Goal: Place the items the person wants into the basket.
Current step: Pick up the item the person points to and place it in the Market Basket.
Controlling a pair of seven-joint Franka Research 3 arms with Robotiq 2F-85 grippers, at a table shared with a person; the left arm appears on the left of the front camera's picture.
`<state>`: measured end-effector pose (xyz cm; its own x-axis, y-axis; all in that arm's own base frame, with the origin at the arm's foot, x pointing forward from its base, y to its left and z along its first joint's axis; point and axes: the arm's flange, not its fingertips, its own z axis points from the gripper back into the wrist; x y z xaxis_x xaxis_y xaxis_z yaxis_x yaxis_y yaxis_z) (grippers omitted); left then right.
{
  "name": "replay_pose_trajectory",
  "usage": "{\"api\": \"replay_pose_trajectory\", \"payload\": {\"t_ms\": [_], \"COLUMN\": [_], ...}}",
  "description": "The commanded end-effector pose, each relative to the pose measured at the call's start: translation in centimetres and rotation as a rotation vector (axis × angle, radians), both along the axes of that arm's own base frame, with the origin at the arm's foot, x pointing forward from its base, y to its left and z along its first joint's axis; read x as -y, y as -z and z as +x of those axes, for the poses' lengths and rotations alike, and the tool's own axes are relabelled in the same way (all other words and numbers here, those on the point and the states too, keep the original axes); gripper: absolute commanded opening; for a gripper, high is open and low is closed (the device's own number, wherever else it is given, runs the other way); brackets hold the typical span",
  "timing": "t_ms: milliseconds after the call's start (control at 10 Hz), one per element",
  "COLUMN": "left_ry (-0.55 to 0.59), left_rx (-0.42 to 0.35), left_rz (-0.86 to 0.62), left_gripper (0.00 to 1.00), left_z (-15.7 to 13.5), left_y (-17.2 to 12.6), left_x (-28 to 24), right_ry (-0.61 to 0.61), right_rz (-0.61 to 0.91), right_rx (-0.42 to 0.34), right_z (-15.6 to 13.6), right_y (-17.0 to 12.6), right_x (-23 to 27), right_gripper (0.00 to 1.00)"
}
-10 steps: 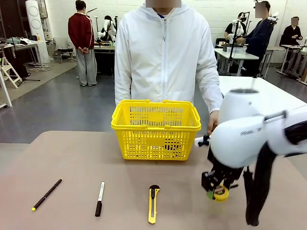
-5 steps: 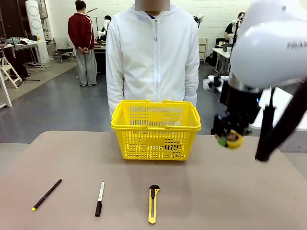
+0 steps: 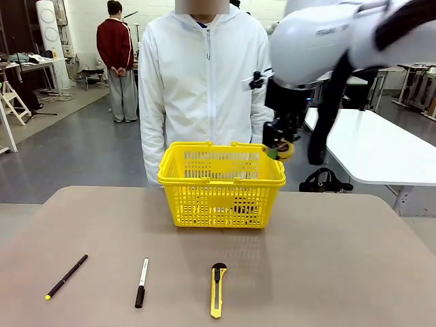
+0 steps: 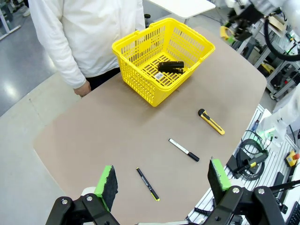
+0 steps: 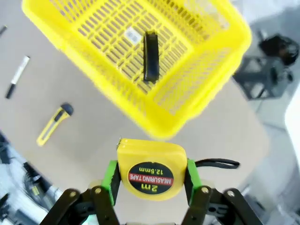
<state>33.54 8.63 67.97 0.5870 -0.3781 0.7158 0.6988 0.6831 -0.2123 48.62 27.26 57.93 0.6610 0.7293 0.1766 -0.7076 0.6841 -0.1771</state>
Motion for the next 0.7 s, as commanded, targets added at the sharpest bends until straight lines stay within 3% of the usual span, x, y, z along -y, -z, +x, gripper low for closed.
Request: {"api": "replay_pose_trajectory", "payload": {"t_ms": [0, 300, 600], "left_ry": [0.019, 0.019, 0.019], "left_rx": [0.013, 0.013, 0.013], "left_rz": [-0.01, -0.01, -0.01], "left_gripper": [1.0, 1.0, 1.0], "left_z": [0.0, 0.0, 0.0], "left_y": [0.0, 0.0, 0.0], "left_x": [-0.2, -0.2, -0.2], "right_ry": [-0.117, -0.227, -0.306], "right_rz": [-0.015, 0.038, 0.055], "right_rx": [-0.006, -0.051, -0.107], "right_z": [4.9, 10.7, 14.0], "right_y": [1.0, 4.3, 7.8], "right_x": [-3.1, -6.9, -8.4], "right_gripper": [0.02, 0.02, 0.02]}}
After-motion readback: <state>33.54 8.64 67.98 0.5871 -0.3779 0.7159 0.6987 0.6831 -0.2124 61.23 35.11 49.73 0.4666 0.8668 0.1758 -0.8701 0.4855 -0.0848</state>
